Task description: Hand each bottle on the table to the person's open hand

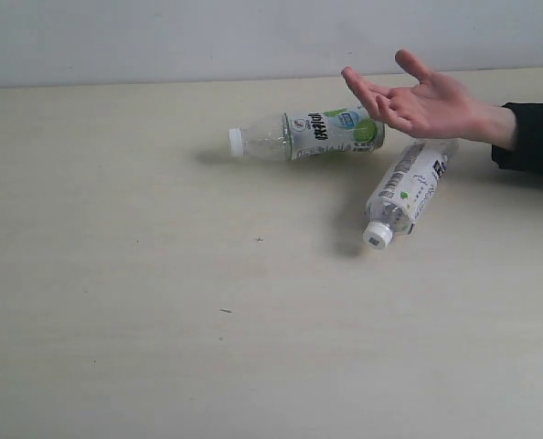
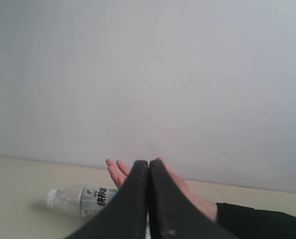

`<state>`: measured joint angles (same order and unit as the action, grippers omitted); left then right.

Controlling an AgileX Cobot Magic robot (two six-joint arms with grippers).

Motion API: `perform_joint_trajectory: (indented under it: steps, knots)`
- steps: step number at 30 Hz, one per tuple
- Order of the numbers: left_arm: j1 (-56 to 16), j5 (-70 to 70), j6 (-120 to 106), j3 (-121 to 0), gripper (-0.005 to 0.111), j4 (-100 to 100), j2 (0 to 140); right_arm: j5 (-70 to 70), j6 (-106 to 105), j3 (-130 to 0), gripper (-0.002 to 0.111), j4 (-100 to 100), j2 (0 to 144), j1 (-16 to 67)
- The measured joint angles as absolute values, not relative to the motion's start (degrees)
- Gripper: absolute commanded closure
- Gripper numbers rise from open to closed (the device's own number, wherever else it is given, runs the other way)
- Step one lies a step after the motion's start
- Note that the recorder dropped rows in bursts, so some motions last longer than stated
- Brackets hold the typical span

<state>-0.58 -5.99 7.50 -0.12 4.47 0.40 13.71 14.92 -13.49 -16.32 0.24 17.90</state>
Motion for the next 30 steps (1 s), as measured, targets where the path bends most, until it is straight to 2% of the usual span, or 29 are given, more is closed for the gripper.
perform_joint_trajectory:
  steps: [30]
  knots:
    - [-0.6,-6.0,7.5,-0.1,0.101,4.5,0.4,13.6,14.5,-10.6,0.108,-16.6,0.2,17.9]
